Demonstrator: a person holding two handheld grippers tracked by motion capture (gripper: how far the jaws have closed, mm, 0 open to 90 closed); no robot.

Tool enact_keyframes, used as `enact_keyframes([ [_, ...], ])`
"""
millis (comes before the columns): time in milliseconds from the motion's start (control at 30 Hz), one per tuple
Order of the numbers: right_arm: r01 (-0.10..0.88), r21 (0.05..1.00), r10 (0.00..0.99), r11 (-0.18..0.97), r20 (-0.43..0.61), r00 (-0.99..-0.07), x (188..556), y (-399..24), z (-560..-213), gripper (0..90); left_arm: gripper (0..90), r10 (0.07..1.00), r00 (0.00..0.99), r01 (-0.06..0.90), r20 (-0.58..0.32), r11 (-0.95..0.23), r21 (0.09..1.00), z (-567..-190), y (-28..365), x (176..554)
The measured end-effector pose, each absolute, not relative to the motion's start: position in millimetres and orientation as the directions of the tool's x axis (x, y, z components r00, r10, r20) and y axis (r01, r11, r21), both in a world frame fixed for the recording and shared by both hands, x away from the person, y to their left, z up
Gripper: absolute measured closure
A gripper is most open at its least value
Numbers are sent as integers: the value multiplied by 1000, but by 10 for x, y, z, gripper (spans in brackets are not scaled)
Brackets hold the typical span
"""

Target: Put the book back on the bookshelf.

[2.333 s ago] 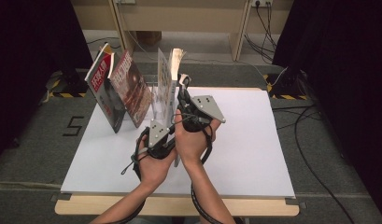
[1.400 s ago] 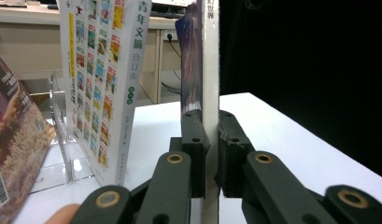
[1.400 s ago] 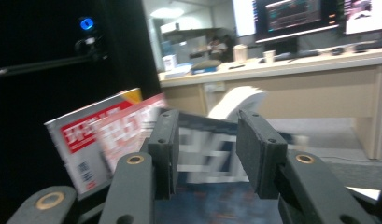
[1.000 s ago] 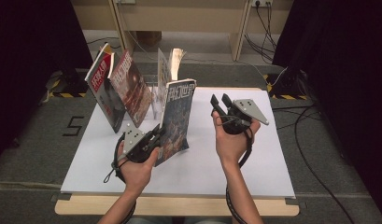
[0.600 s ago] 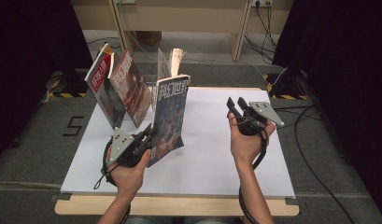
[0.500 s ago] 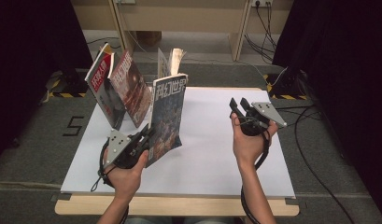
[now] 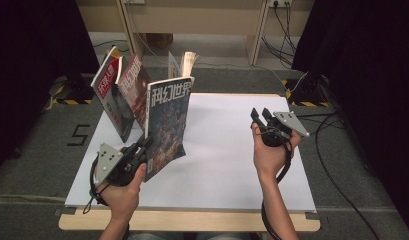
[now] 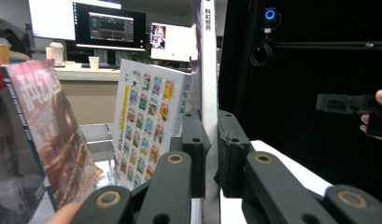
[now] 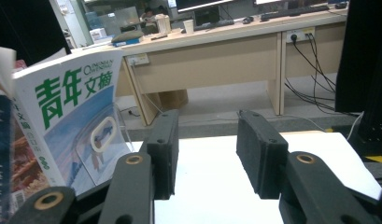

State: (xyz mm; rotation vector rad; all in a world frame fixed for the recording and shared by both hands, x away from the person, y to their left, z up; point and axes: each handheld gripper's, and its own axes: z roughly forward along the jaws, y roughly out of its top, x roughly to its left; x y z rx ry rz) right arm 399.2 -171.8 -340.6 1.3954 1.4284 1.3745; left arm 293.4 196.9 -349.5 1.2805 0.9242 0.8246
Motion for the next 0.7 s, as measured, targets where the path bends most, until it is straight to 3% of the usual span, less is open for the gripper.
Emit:
enact_keyframes([
  [700,254,960,972,-116,163,-171,4074,-1731,-3581,588,831,935,337,-52,-114,139,989,-3355,2227,2880],
])
